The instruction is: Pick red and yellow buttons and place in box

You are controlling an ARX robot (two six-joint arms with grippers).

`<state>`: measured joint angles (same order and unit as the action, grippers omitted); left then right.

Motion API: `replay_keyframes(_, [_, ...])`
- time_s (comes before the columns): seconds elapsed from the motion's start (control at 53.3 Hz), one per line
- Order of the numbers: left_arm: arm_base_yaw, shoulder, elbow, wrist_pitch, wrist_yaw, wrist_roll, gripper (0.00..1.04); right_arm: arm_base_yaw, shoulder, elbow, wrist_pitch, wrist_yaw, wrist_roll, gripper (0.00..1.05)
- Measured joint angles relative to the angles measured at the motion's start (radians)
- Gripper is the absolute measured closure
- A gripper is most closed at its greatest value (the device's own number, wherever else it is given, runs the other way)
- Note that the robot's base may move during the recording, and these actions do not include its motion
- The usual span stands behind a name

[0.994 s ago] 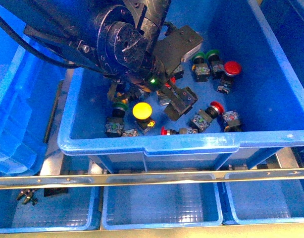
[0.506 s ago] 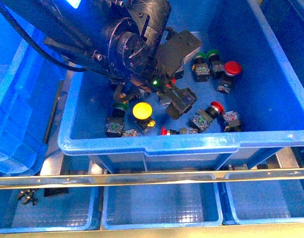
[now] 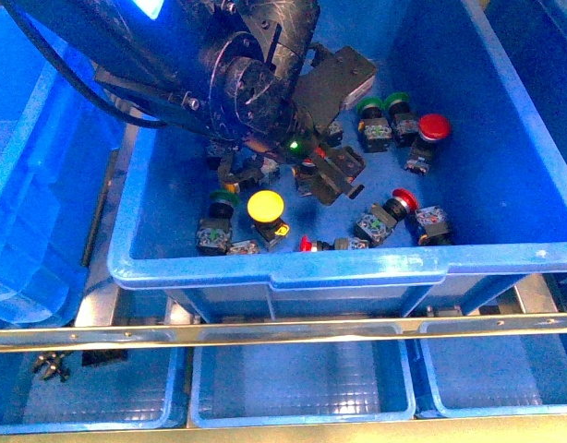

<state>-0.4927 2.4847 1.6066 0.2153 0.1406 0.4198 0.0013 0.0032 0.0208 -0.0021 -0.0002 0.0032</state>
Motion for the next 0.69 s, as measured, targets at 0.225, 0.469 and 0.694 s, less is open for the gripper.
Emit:
replay_keyframes(0.225, [0.007, -0.001, -0.017, 0.026, -0.001, -0.014, 0.70, 0.000, 0.000, 0.000, 0.000, 0.000, 0.000, 0.07])
replay_keyframes(0.469, [0.022, -0.073, -0.144, 0.092, 0.019, -0.110, 0.70, 0.000, 0.000, 0.000, 0.000, 0.000, 0.000, 0.07])
replay_keyframes(0.694, [0.070, -0.255, -0.294, 0.118, 0.060, -0.371, 0.70, 0.000, 0.000, 0.000, 0.000, 0.000, 0.000, 0.07])
